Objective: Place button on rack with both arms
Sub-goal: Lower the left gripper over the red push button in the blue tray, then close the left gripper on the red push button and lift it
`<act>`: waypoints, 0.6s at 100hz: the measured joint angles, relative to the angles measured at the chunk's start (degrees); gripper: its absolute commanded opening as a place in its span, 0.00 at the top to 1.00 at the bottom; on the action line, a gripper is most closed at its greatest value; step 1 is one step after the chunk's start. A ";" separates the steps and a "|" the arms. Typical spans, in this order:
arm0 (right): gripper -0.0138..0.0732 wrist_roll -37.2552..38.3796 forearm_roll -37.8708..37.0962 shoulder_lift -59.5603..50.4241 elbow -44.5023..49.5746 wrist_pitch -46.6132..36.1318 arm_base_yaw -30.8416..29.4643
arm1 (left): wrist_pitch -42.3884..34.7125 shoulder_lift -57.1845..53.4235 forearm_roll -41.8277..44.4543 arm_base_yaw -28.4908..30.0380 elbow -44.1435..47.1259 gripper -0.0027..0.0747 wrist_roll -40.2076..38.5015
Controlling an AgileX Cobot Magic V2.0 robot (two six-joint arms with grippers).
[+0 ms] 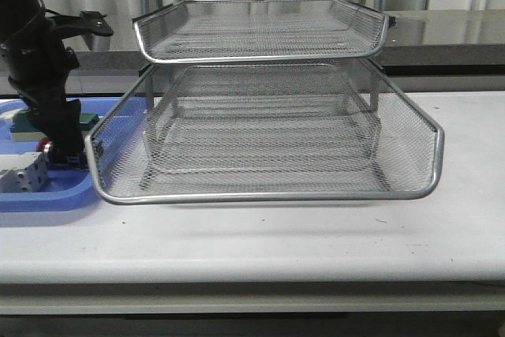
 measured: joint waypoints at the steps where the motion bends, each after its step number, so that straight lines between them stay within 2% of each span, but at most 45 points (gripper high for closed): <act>1: 0.92 0.00 0.00 0.00 0.00 0.00 0.00 | 0.00 0.13 0.00 0.00 0.00 0.12 0.00; 60: 0.92 0.00 0.00 0.00 0.00 0.00 0.00 | -2.85 4.64 0.14 0.00 -0.09 0.13 2.47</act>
